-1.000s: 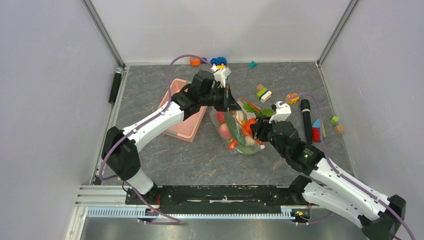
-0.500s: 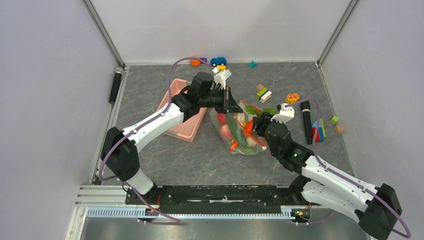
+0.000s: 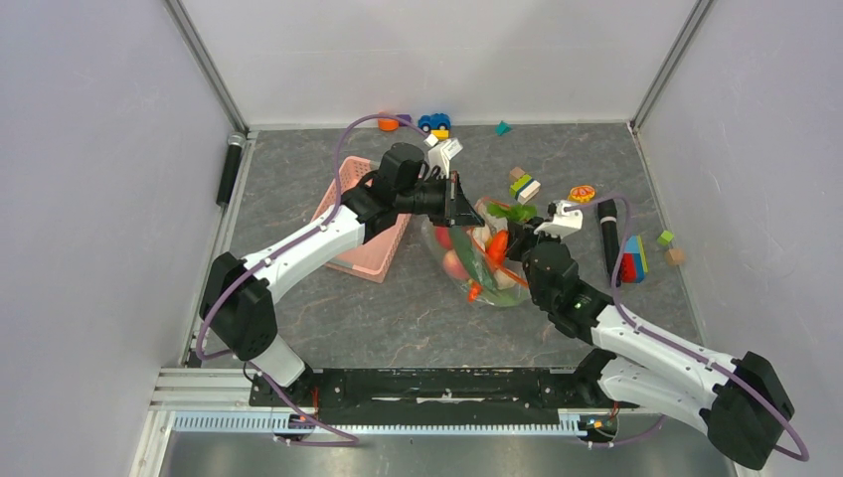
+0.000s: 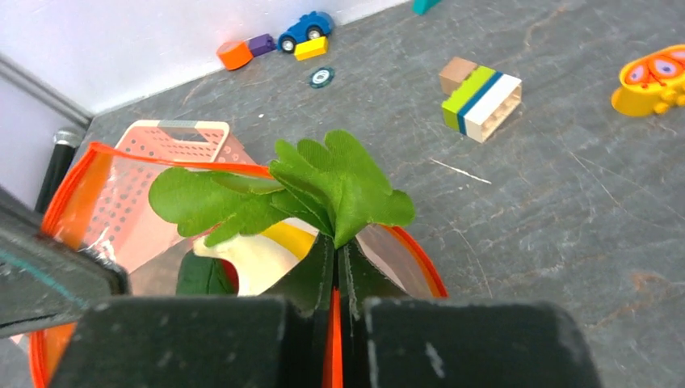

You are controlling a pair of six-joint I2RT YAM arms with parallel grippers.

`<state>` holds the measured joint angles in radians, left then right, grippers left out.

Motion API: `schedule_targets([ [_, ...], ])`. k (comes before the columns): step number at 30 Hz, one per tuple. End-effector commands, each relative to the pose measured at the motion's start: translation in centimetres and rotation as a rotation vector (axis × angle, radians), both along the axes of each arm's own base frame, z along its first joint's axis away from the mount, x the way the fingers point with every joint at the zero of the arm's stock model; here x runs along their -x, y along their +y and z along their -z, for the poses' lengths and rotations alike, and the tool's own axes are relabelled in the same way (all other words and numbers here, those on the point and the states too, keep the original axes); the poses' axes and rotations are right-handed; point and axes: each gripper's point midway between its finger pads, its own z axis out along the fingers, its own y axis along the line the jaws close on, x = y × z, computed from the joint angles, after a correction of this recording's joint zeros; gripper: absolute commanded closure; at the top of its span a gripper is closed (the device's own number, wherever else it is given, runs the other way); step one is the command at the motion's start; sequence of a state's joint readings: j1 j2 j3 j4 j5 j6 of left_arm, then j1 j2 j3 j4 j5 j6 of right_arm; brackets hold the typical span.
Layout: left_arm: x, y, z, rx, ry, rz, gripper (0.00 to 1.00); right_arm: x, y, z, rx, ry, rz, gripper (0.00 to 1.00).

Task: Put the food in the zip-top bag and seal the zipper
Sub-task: Adjust the fake vegetable in the zipper food storage bag.

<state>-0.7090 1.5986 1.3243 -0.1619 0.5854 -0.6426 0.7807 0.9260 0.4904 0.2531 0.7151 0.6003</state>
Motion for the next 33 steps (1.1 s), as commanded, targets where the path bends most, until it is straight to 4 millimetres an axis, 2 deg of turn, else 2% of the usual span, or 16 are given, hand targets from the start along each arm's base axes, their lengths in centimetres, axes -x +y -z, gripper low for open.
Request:
schedule_targets([
  [1, 0.8, -0.4, -4.3, 0.100, -0.064, 0.030, 0.98, 0.0, 2.3, -3.1, 0.069, -0.146, -0.164, 1.00],
  [4, 0.2, -0.4, -4.0, 0.080, -0.062, 0.003, 0.98, 1.0, 4.8, -3.7, 0.156, -0.208, -0.348, 1.00],
  [9, -0.1, -0.6, -4.0, 0.079, -0.056, -0.001, 0.98, 2.8, 8.0, -2.9, 0.253, -0.243, -0.581, 1.00],
  [19, 0.4, -0.1, -5.8, 0.093, -0.103, 0.006, 0.98, 1.3, 10.0, 1.6, 0.334, -0.095, -0.637, 1.00],
  [23, 0.0, 0.2, -6.3, 0.087, -0.125, -0.022, 0.98, 2.0, 11.0, 3.4, 0.377, -0.067, -0.728, 1.00],
  [25, -0.3, 0.4, -6.1, 0.075, -0.130, -0.041, 0.98, 3.4, 11.9, 3.7, 0.398, -0.101, -0.835, 1.00],
  [27, -0.7, 0.5, -6.1, 0.067, -0.137, -0.060, 0.98, 5.8, 13.0, 3.6, 0.406, -0.171, -0.985, 1.00],
  [30, -1.0, 0.4, -5.8, 0.062, -0.132, -0.070, 0.98, 9.6, 14.2, 2.3, 0.374, -0.330, -1.183, 1.00],
  [33, -0.9, 0.2, -5.8, 0.070, -0.120, -0.062, 0.98, 11.0, 14.3, 1.0, 0.358, -0.408, -1.235, 1.00],
])
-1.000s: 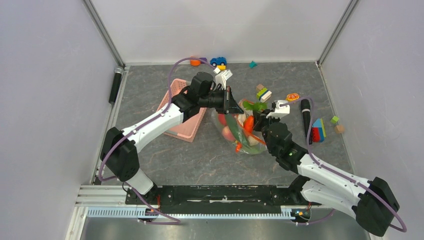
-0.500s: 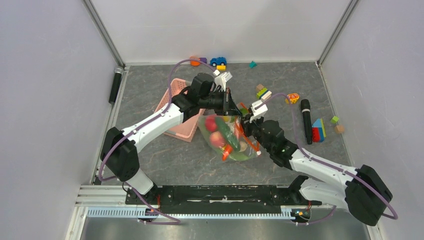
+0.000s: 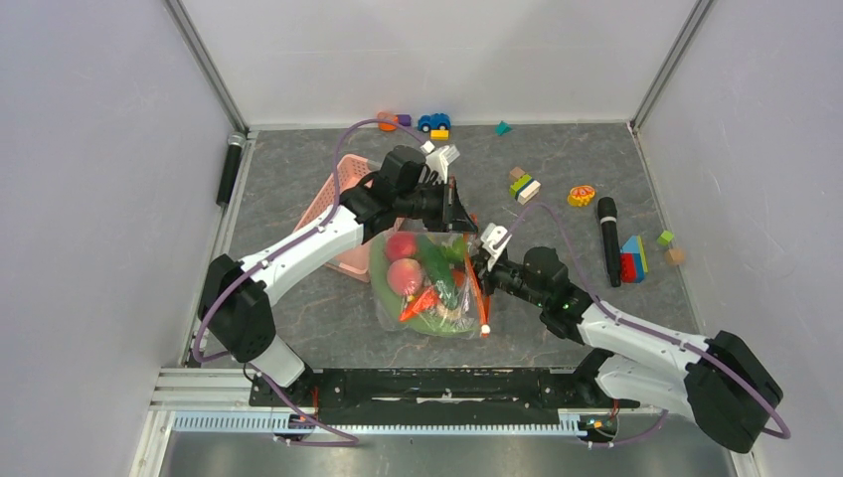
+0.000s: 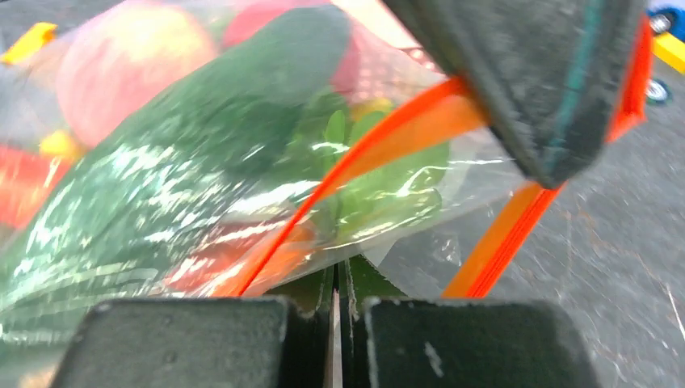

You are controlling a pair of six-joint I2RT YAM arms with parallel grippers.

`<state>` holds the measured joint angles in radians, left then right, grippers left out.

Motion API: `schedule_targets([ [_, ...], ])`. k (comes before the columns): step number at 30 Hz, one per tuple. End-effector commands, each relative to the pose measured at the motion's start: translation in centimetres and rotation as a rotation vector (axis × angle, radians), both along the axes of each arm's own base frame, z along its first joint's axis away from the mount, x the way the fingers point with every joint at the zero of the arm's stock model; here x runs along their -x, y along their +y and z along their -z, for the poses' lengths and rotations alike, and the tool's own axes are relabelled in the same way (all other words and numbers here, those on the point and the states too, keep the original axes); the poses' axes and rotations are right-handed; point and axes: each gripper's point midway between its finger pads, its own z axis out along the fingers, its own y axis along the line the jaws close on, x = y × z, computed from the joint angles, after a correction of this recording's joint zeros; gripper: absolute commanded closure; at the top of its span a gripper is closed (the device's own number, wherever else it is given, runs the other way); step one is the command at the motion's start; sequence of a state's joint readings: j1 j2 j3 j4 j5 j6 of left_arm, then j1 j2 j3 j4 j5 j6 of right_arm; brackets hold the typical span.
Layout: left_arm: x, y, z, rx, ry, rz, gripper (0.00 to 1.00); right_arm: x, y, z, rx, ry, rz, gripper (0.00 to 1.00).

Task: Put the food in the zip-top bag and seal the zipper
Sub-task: Adjust the fake vegetable in the zipper food storage bag.

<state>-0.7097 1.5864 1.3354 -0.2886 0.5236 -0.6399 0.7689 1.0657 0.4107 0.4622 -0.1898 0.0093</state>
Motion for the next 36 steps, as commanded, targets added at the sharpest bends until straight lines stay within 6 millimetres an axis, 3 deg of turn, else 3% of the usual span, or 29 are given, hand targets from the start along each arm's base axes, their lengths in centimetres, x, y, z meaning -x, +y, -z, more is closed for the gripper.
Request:
schedule_targets([
  [1, -0.9, -1.2, -7.4, 0.164, -0.177, 0.007, 0.98, 4.8, 2.6, -3.9, -0.107, -0.127, -0.314, 1.00],
  [4, -0.3, -1.4, -7.3, 0.183, -0.162, 0.034, 0.98, 4.1, 2.7, -4.2, -0.102, -0.119, -0.283, 1.00],
  [10, 0.2, -1.2, -7.0, 0.185, -0.149, 0.041, 0.98, 5.4, 3.7, -3.3, -0.029, -0.104, -0.421, 1.00],
  [13, 0.4, -1.2, -6.9, 0.192, -0.140, 0.046, 0.98, 4.4, 3.4, -3.5, -0.014, -0.090, -0.358, 1.00],
  [18, 0.9, -1.3, -7.1, 0.212, -0.133, 0.059, 0.98, -1.6, -0.5, -5.3, -0.096, -0.003, 0.137, 0.92],
  [20, 1.1, -1.4, -7.1, 0.216, -0.129, 0.068, 0.98, -2.8, -2.1, -5.7, -0.113, 0.034, 0.272, 0.92],
  [36, 3.4, -2.7, -7.4, 0.260, -0.135, 0.202, 0.98, -2.4, -6.2, -8.9, -0.224, 0.089, 0.472, 0.76],
])
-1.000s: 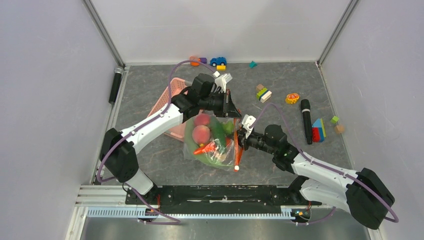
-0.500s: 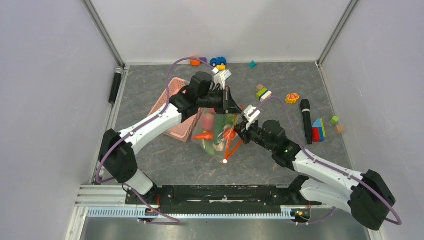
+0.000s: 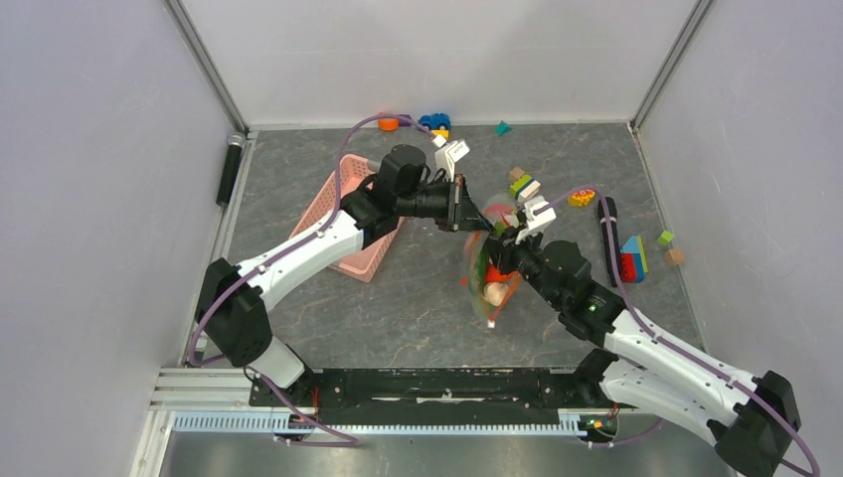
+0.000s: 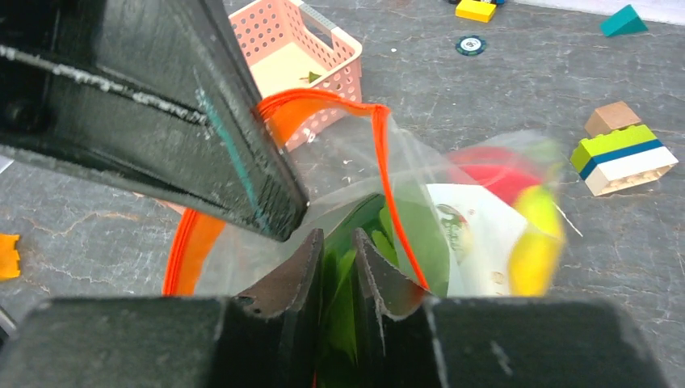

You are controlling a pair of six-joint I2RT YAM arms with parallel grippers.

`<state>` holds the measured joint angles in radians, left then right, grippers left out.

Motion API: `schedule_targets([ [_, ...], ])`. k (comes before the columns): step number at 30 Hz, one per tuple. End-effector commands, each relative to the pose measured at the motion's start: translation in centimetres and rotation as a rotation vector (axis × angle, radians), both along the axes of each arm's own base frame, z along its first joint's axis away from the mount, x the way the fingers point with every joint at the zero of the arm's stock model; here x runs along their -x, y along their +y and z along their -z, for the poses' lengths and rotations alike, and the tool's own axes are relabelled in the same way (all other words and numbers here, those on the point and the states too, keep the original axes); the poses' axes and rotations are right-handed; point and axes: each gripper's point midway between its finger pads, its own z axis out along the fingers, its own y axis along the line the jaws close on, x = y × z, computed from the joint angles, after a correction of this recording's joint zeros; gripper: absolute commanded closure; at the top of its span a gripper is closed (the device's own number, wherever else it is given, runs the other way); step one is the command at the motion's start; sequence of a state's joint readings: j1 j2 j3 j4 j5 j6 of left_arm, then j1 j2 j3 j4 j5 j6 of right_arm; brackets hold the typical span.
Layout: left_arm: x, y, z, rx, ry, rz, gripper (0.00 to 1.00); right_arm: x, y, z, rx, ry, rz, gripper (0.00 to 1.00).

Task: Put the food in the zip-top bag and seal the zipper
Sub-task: Adjust the fake vegetable in the zipper food storage bag.

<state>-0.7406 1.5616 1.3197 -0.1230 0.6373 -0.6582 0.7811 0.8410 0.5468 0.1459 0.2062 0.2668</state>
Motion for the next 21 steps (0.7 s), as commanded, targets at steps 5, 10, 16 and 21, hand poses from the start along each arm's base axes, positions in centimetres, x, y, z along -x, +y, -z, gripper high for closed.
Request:
schedule_targets([
  [5, 1.4, -0.8, -3.2, 0.104, -0.050, 0.086, 0.98, 0.3, -1.2, -3.3, -0.051, -0.032, 0.047, 0.69],
  [10, 1.4, -0.9, -3.0, 0.105, -0.043, 0.097, 0.98, 1.0, -1.5, -5.5, -0.067, -0.100, 0.016, 0.57],
  [16, 1.4, -1.0, -2.6, 0.099, -0.038, 0.105, 0.98, 2.3, -1.2, -7.9, -0.086, -0.174, -0.061, 0.34],
  [21, 1.2, -1.2, -2.1, 0.092, -0.033, 0.104, 0.98, 2.7, -2.2, -8.6, -0.093, -0.179, -0.035, 0.24],
])
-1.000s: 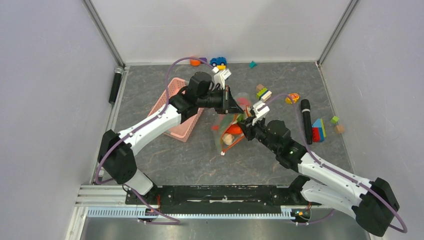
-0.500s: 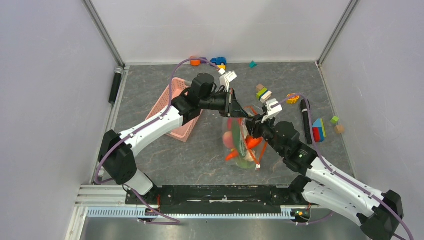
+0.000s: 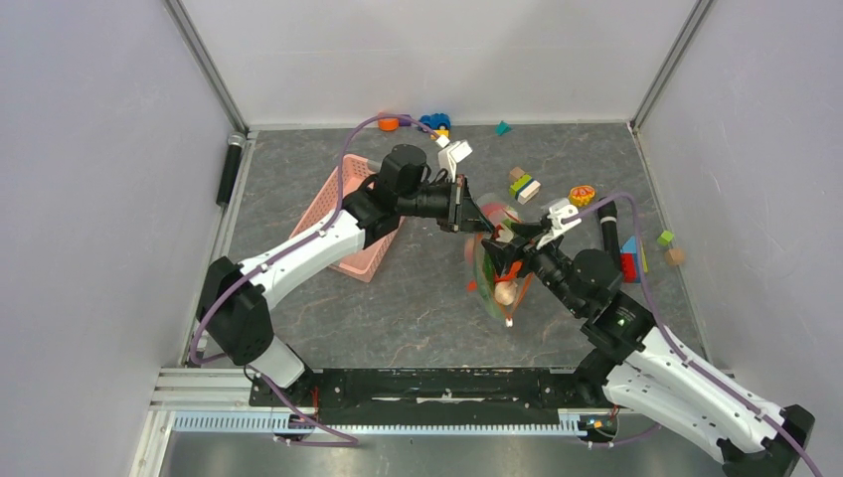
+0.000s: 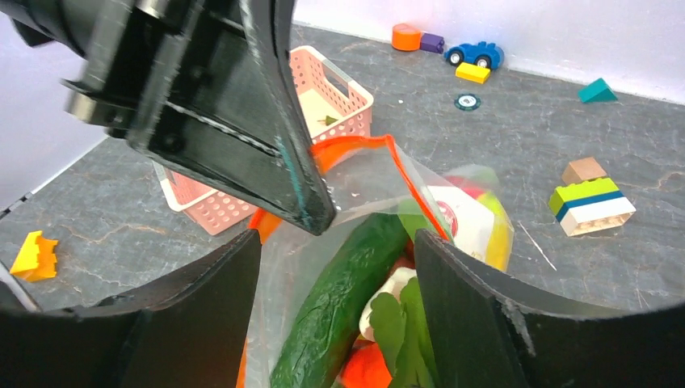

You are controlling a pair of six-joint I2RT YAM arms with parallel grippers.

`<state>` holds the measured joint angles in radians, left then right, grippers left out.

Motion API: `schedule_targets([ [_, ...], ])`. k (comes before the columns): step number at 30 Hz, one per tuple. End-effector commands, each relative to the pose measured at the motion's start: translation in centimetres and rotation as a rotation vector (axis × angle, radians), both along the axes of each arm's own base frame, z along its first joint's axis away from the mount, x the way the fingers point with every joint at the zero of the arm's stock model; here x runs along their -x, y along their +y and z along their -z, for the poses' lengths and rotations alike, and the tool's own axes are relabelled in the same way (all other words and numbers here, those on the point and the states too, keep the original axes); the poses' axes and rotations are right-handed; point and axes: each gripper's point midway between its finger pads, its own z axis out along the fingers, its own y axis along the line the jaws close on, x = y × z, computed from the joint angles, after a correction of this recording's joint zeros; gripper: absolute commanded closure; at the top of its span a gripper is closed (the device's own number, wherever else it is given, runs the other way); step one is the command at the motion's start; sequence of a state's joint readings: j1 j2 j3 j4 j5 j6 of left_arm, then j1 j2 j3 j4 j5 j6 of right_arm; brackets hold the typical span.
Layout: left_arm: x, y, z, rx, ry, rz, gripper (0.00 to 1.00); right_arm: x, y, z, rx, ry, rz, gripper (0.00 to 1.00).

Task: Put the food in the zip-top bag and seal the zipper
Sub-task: Adjust the fake vegetable in the zipper food storage bag.

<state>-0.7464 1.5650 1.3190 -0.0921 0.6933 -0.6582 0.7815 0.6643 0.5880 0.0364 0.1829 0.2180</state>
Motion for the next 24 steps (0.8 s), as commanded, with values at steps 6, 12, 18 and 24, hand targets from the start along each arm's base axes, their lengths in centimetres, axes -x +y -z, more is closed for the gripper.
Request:
schedule_targets([
  [6, 0.1, -1.1, -1.1, 0.056, -0.019, 0.052, 0.98, 1.6, -2.6, -4.9, -0.070, -0.086, 0.041, 0.13],
  [12, 0.2, -1.2, -1.1, 0.061, -0.022, 0.067, 0.98, 1.7, -5.9, -4.5, -0.061, -0.004, 0.191, 0.13],
  [18, 0.4, -1.0, -1.2, 0.062, -0.031, 0.073, 0.98, 1.4, -11.9, -1.4, -0.011, 0.129, 0.516, 0.14],
  [24, 0.4, -1.0, -1.0, 0.059, -0.027, 0.076, 0.98, 2.2, -12.0, 0.2, 0.026, 0.153, 0.482, 0.15],
])
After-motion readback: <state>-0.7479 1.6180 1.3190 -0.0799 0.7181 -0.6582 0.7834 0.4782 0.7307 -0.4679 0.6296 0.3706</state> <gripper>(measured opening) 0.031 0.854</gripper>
